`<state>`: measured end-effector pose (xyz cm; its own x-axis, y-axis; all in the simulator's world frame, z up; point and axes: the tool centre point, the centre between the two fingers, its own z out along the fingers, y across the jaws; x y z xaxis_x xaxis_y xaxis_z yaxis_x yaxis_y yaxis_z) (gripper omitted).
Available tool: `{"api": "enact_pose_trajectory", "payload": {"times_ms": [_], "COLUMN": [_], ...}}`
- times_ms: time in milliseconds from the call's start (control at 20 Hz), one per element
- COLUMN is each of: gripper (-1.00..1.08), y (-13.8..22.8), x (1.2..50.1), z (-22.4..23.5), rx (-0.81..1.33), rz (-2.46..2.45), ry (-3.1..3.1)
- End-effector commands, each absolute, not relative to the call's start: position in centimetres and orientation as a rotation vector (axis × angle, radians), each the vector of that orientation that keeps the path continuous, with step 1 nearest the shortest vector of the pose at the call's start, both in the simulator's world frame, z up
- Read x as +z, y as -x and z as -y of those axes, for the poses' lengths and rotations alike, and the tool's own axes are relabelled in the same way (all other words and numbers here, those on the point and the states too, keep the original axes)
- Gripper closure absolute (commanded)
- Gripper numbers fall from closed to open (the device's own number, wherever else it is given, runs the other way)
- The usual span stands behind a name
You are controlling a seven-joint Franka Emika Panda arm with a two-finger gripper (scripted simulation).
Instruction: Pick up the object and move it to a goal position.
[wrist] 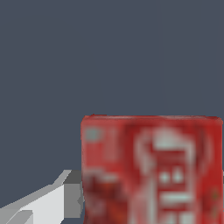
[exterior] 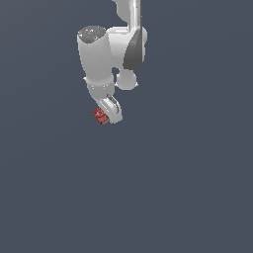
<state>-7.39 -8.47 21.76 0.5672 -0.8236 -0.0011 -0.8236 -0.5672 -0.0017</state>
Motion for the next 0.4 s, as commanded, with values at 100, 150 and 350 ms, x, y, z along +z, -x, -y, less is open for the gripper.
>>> {"api": "enact_pose_trajectory", "payload": {"times_ms": [100,150,350], "gripper": [1.08,1.08,1.08], "y": [7.9,8.0,8.1], "x": [23.6,23.9,24.3], "z": [9.9,10.1,10.4], "rx": [0.001,0.001,0.0], "rz": [-1.459,-1.459,-1.459], "ry": [2.781,2.781,2.782]}}
